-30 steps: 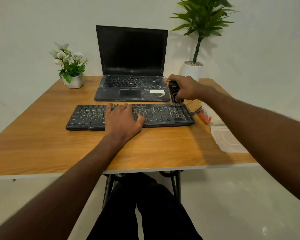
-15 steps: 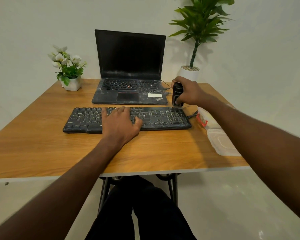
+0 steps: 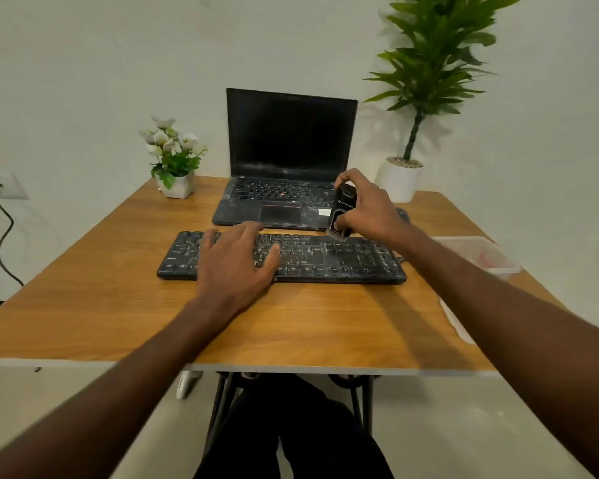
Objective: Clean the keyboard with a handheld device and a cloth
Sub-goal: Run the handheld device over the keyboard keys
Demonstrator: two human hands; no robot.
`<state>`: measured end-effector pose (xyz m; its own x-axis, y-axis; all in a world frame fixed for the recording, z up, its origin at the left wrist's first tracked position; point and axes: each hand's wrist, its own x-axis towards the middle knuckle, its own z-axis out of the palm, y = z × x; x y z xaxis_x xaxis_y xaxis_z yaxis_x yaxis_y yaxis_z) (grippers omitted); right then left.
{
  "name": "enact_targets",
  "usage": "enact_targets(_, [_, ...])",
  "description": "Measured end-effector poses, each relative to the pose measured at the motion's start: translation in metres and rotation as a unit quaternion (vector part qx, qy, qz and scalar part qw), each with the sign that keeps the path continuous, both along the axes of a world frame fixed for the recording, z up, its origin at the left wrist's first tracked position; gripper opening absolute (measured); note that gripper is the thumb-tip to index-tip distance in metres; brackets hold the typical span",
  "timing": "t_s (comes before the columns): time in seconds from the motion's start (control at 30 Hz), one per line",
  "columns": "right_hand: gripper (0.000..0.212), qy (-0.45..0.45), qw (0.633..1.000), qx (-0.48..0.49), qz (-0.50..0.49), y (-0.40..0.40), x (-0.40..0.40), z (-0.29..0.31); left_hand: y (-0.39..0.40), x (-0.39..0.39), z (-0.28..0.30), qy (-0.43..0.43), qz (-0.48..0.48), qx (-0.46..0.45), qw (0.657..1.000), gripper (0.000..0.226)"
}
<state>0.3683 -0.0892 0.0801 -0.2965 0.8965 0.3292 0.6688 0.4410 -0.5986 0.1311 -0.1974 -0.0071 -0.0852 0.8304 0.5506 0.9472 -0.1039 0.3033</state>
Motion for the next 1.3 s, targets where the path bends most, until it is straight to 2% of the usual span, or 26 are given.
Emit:
enact_targets(0.1, [0.075,0.084,0.995,-0.037,0.032,-0.004,-0.027,-0.005,-0.017,-0.067,0.005,-0.048,0.013,-0.012,0.999,0.065])
enact_targets(0.23, [0.068,0.187,0.977,-0.084,0.063,-0.006,-0.082,-0.011,-0.025,-0.148,0.004,-0.175,-0.008,-0.123,0.977,0.087])
enact_targets(0.33, [0.065,0.211,0.968,-0.103,0.087,-0.002,-0.124,-0.013,-0.020,-0.170,-0.003,-0.277,-0.049,-0.186,0.942,0.123])
enact_targets(0.4, [0.070,0.207,0.965,-0.118,0.112,0.001,-0.151,-0.015,-0.014,-0.176,-0.005,-0.298,-0.073,-0.219,0.926,0.144])
enact_targets(0.5, [0.076,0.190,0.964,-0.121,0.138,0.000,-0.186,-0.017,-0.003,-0.180,-0.005,-0.263,-0.089,-0.270,0.922,0.152])
enact_targets(0.6, [0.076,0.164,0.970,-0.106,0.145,0.002,-0.215,-0.020,0.007,-0.181,-0.003,-0.204,-0.069,-0.286,0.934,0.159])
enact_targets(0.7, [0.076,0.148,0.974,-0.091,0.147,0.004,-0.235,-0.024,0.011,-0.179,0.000,-0.156,-0.065,-0.298,0.940,0.153])
enact_targets(0.87, [0.076,0.073,0.980,-0.025,0.182,-0.001,-0.250,-0.035,0.014,-0.186,-0.008,-0.161,-0.062,-0.285,0.943,0.161])
enact_targets(1.03, [0.068,-0.076,0.966,0.002,0.248,0.004,-0.254,-0.019,0.012,-0.183,-0.005,-0.162,-0.052,-0.290,0.942,0.156])
enact_targets(1.1, [0.068,-0.074,0.967,0.014,0.243,0.004,-0.258,-0.011,0.010,-0.181,-0.002,-0.162,-0.051,-0.289,0.942,0.149])
enact_targets(1.2, [0.071,-0.052,0.963,-0.044,0.262,0.003,-0.257,-0.016,0.008,-0.181,-0.002,-0.169,-0.058,-0.283,0.942,0.143])
enact_targets(1.3, [0.075,-0.130,0.954,-0.071,0.260,0.007,-0.246,-0.007,0.009,-0.183,-0.004,-0.171,-0.051,-0.293,0.939,0.153])
